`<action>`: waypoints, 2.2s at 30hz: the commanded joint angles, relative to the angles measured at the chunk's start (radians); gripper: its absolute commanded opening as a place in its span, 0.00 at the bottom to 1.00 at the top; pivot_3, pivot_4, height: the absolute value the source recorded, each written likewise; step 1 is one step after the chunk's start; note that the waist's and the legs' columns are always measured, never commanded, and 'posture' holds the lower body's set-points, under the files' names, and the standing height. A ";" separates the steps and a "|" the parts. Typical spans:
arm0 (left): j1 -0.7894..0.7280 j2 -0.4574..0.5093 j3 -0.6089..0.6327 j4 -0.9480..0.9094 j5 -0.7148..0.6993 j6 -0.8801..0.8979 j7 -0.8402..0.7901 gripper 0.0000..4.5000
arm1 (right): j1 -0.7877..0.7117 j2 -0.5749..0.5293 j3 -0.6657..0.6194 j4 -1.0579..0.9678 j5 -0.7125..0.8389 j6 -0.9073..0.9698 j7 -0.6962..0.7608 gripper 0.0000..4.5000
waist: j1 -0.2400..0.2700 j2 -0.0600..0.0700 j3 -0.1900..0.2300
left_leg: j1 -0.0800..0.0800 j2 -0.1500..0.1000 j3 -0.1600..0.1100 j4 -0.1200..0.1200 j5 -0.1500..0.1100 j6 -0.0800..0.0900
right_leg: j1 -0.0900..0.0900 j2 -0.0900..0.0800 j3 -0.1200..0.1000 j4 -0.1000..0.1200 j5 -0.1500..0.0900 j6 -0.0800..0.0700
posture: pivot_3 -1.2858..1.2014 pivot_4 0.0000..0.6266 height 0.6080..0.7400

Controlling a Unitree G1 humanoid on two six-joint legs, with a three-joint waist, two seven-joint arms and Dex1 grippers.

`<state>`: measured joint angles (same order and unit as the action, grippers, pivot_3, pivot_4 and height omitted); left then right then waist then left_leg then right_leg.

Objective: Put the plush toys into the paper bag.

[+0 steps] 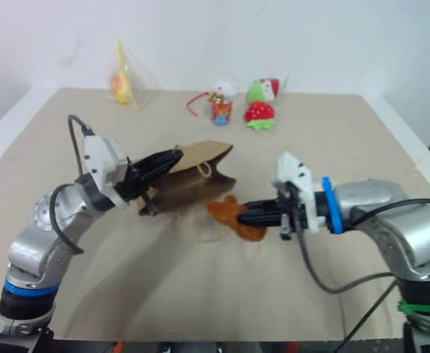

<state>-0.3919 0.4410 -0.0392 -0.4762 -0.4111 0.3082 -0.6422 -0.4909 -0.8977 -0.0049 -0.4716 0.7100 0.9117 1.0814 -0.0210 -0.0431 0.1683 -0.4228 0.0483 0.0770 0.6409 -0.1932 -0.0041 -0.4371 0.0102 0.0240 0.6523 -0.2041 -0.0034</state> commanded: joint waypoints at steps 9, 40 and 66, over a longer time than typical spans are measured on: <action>-0.010 -0.008 0.005 -0.020 0.012 -0.016 0.013 0.00 | -0.255 0.217 0.168 0.165 -0.183 -0.212 -0.070 0.14 | -0.002 0.000 0.000 | 0.000 0.001 0.000 -0.001 0.000 0.001 | -0.001 0.001 0.000 0.000 0.000 -0.001 | 0.52 0.24 1.00; -0.037 -0.044 -0.004 -0.026 0.029 0.018 0.075 0.00 | -0.339 0.499 0.242 0.274 -0.367 -0.238 -0.176 0.72 | -0.001 0.000 0.000 | -0.001 0.003 0.001 -0.001 0.001 0.000 | -0.002 0.001 0.001 0.001 0.001 -0.002 | 0.52 0.24 1.00; -0.060 -0.041 -0.004 -0.010 0.026 0.024 0.061 0.00 | -0.004 -0.047 -0.096 0.727 -0.514 -0.420 -0.237 0.99 | -0.003 0.000 0.000 | 0.000 0.000 0.002 -0.002 0.001 0.001 | -0.002 0.002 0.005 0.000 0.000 -0.002 | 0.52 0.24 1.00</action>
<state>-0.4316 0.4021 -0.0448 -0.4645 -0.3771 0.3355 -0.5780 -0.5556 -0.9675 -0.0744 0.1926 0.2461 0.5288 0.9314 -0.0236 -0.0429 0.1683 -0.4228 0.0481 0.0784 0.6387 -0.1925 -0.0031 -0.4390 0.0121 0.0284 0.6526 -0.2037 -0.0058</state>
